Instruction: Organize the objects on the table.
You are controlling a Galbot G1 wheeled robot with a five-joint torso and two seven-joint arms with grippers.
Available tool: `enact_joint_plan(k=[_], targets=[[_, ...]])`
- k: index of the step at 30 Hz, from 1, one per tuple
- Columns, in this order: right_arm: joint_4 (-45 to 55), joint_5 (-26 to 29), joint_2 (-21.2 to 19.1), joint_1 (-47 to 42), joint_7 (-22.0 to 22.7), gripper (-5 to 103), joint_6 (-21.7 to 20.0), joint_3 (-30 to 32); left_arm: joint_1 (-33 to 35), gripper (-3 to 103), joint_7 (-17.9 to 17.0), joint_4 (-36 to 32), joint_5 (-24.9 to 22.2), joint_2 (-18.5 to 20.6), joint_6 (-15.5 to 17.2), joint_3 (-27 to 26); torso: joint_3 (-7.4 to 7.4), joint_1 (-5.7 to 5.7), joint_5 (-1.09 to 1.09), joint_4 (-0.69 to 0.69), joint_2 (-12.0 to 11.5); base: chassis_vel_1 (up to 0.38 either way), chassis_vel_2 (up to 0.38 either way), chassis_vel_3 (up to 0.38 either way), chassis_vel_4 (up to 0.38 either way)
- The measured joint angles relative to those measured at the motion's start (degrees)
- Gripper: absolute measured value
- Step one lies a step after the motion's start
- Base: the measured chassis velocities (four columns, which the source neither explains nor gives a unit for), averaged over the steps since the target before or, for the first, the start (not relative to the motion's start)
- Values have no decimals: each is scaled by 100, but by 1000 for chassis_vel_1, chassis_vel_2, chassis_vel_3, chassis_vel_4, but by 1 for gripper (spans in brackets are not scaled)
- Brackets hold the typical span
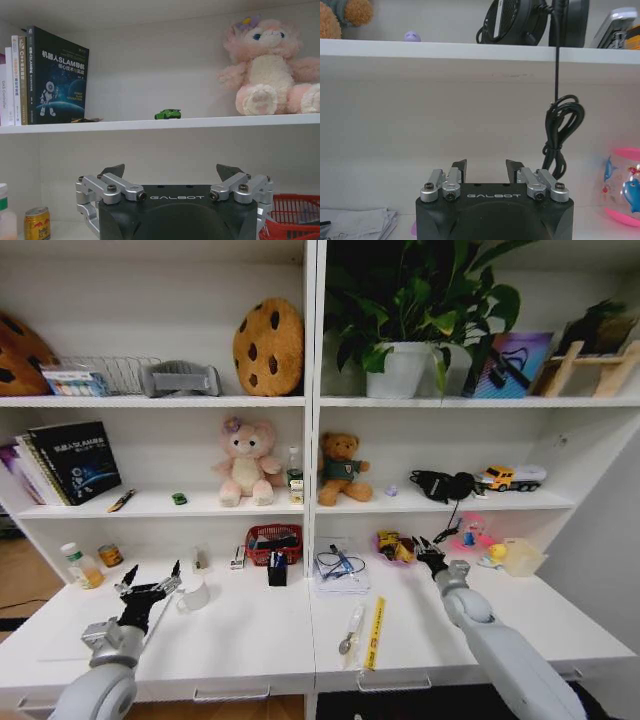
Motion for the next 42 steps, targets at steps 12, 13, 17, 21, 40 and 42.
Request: enact_joint_plan(k=[12, 13, 17, 21, 40, 42], targets=[[1803, -558, 330, -1870, 1053, 89, 463, 1095, 148, 100, -9, -115, 44, -155, -51, -123, 0, 0, 0, 1, 0, 0, 0, 0, 0], [1980, -576, 391, -2042, 1097, 94, 469, 1238, 154, 100, -7, -130, 51, -165, -57, -123, -1, 0, -1, 0, 1, 0, 0, 0, 0], [2285, -639, 560, -2355, 1187, 99, 507, 1502, 174, 100, -6, -144, 83, -189, -69, -124, -1, 0, -1, -4, 1, 0, 0, 0, 0], [2547, -644, 800, -2631, 1283, 100, 535, 1734, 211, 100, -5, -156, 143, -237, -92, -124, 0, 0, 0, 1, 0, 0, 0, 0, 0], [2951, -655, 951, -2991, 1243, 100, 582, 1748, 193, 100, 59, -54, 217, -271, -135, -79, 1, 2, 0, 0, -1, 82, -90, -85, 86], [2990, -667, 954, -3002, 1242, 100, 559, 1711, 197, 100, 58, -54, 217, -271, -136, -83, -2, -5, 0, -2, 2, 174, -203, -188, 158]])
